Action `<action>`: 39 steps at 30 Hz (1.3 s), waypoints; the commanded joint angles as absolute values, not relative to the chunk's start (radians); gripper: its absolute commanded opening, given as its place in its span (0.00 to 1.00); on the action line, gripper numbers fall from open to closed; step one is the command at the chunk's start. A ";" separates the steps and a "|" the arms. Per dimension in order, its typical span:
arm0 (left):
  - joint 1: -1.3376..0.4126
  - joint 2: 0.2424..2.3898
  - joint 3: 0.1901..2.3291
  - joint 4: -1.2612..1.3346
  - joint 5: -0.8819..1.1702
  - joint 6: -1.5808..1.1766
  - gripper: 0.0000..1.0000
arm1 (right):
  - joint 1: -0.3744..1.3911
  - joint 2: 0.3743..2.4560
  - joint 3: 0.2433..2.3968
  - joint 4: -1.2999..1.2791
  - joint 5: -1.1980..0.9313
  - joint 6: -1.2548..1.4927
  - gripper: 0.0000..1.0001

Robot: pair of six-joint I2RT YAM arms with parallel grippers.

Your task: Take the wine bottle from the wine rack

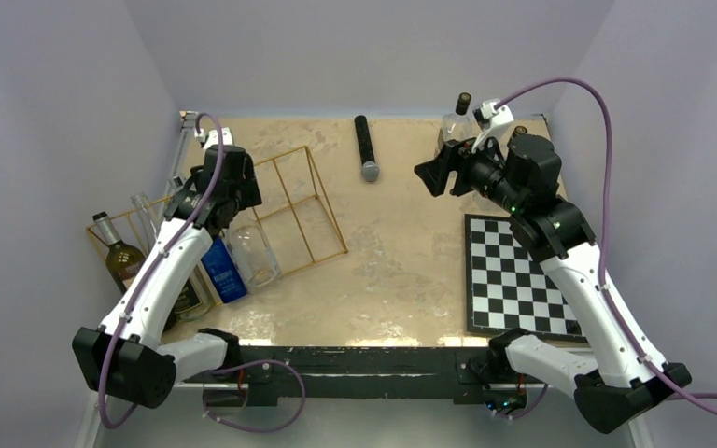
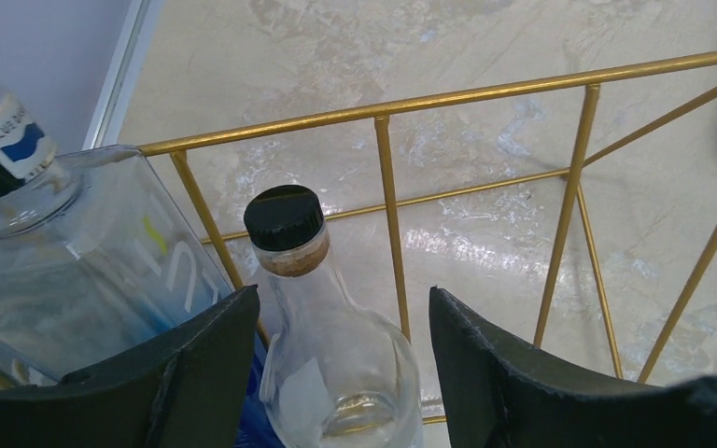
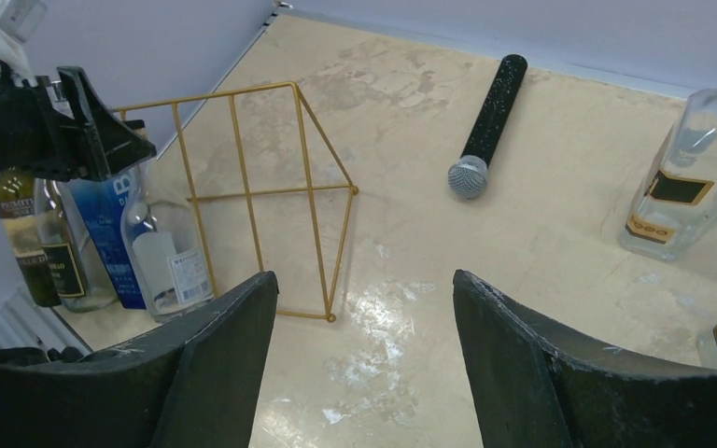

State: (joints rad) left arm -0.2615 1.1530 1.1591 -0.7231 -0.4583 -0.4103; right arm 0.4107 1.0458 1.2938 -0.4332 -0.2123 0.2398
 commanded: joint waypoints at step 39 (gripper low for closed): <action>-0.244 1.028 1.135 -0.623 -0.231 -0.344 0.00 | 0.412 0.957 1.267 -0.430 -0.220 0.272 0.99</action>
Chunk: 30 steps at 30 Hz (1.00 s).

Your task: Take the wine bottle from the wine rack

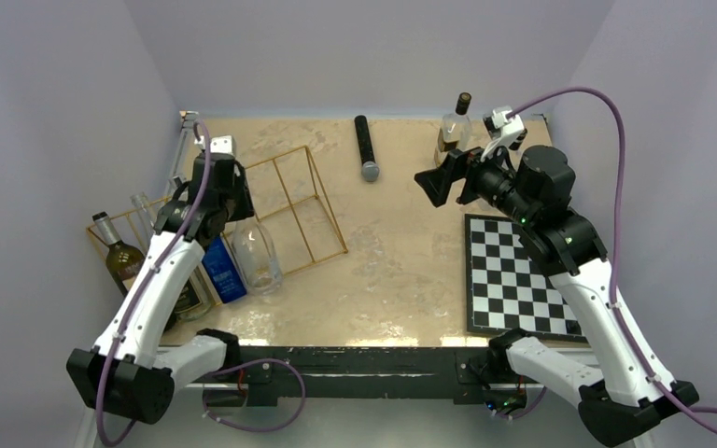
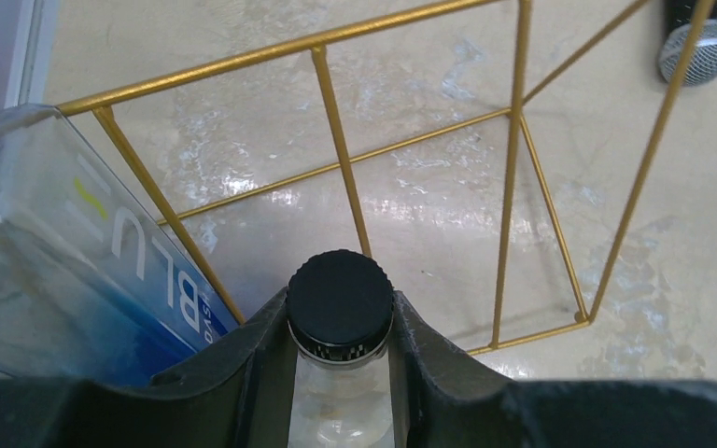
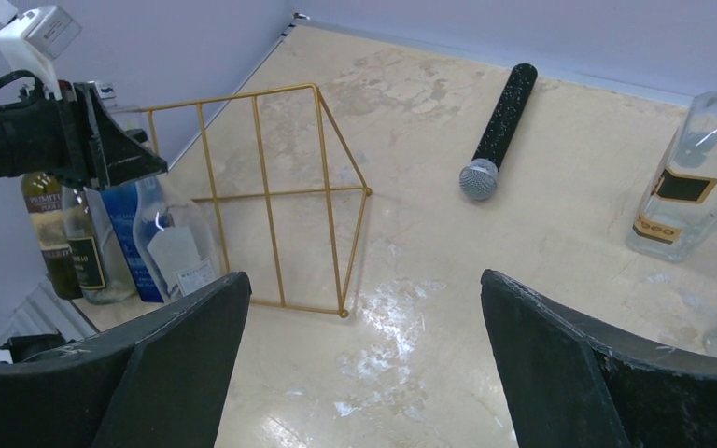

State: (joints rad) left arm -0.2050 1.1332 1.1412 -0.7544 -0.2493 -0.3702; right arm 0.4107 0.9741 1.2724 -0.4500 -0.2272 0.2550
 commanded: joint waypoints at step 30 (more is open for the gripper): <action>-0.471 0.726 0.980 -0.323 0.246 -0.182 0.00 | 0.412 0.961 1.272 -0.409 -0.220 0.302 0.99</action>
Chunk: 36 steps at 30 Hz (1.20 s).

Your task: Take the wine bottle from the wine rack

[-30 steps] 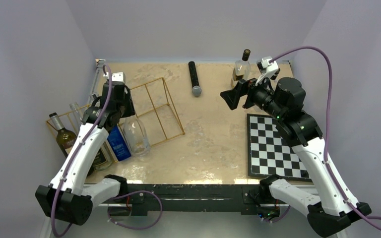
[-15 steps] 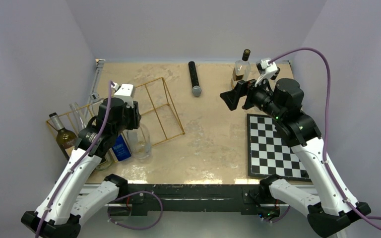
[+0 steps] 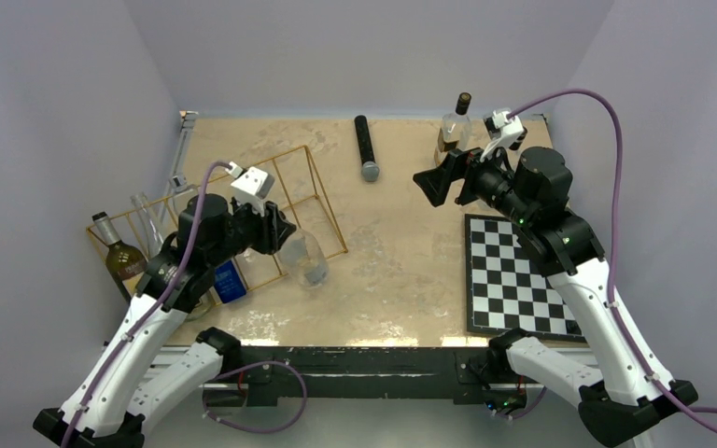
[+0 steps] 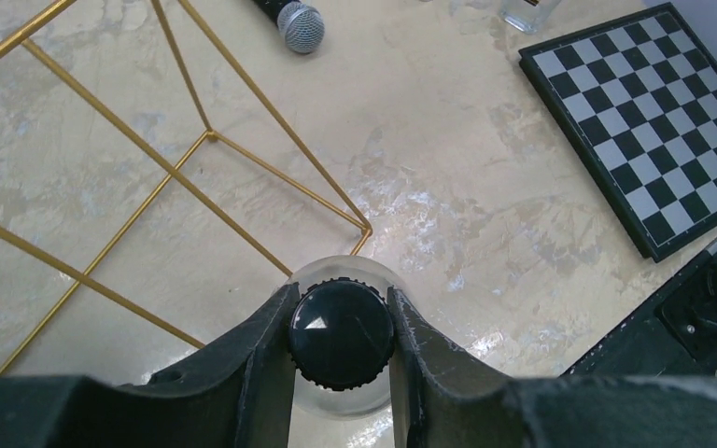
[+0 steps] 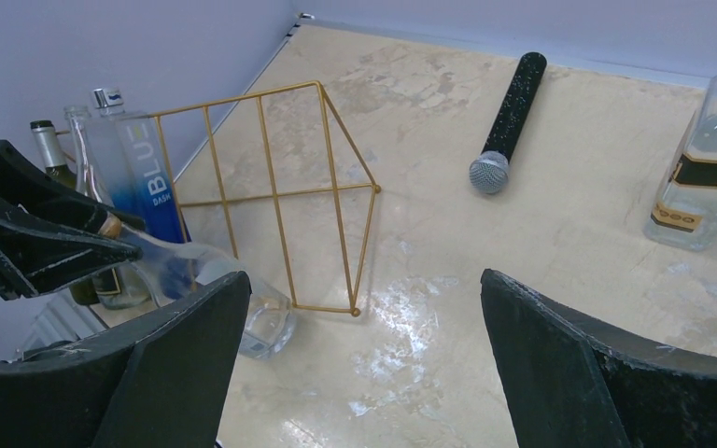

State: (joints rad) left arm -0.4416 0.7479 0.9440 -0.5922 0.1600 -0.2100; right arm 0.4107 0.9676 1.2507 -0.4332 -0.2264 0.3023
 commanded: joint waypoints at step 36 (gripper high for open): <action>-0.848 1.358 1.249 0.035 0.155 -0.095 0.12 | 0.411 0.741 1.095 -0.456 0.048 0.218 0.99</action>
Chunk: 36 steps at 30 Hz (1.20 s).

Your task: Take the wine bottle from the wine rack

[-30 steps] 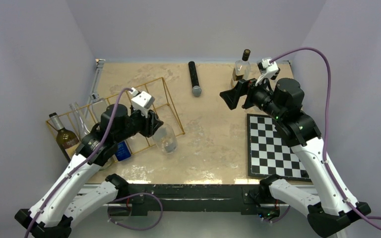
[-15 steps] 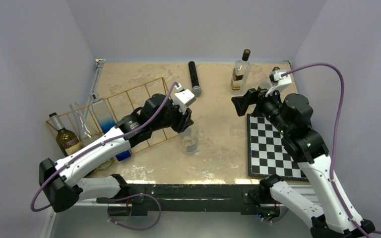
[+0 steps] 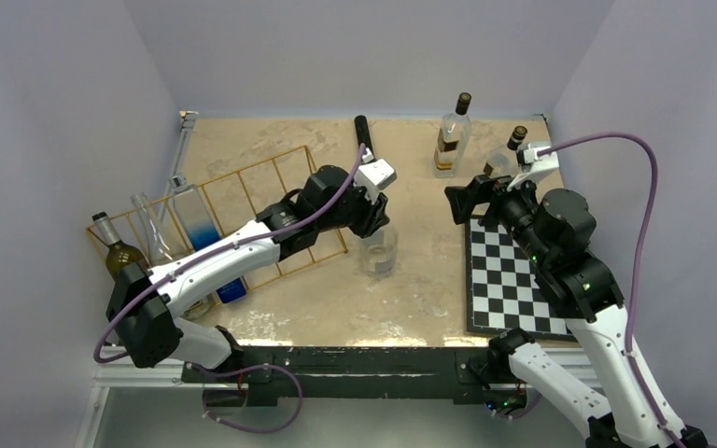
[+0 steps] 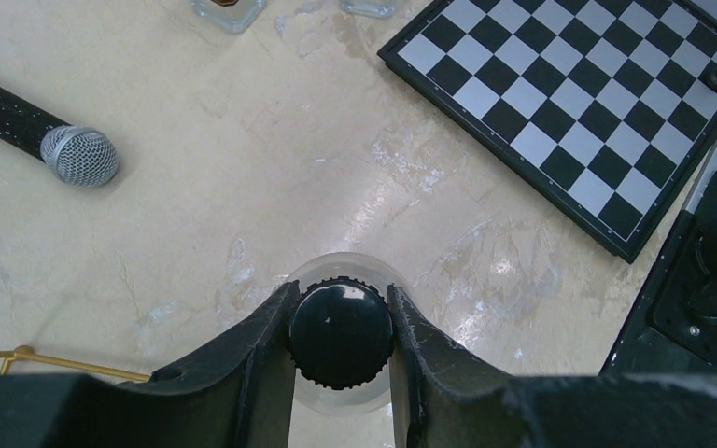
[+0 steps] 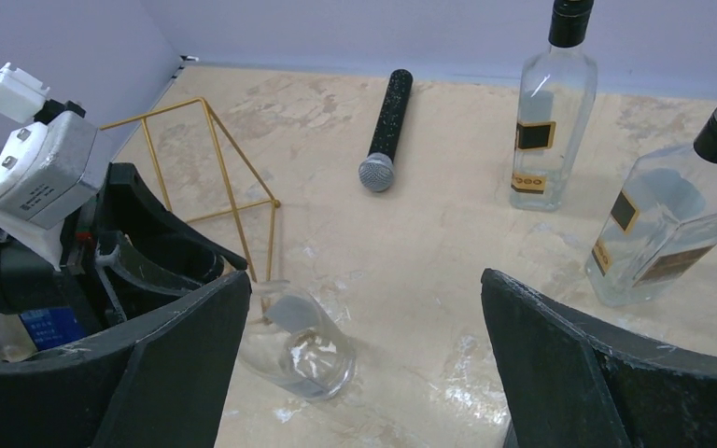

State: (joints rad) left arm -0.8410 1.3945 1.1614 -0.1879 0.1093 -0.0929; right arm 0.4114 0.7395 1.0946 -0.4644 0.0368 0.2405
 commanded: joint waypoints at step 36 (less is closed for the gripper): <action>-0.848 0.479 0.901 -0.469 -0.357 -0.005 0.99 | 0.730 1.132 1.246 -0.540 -0.003 0.304 0.93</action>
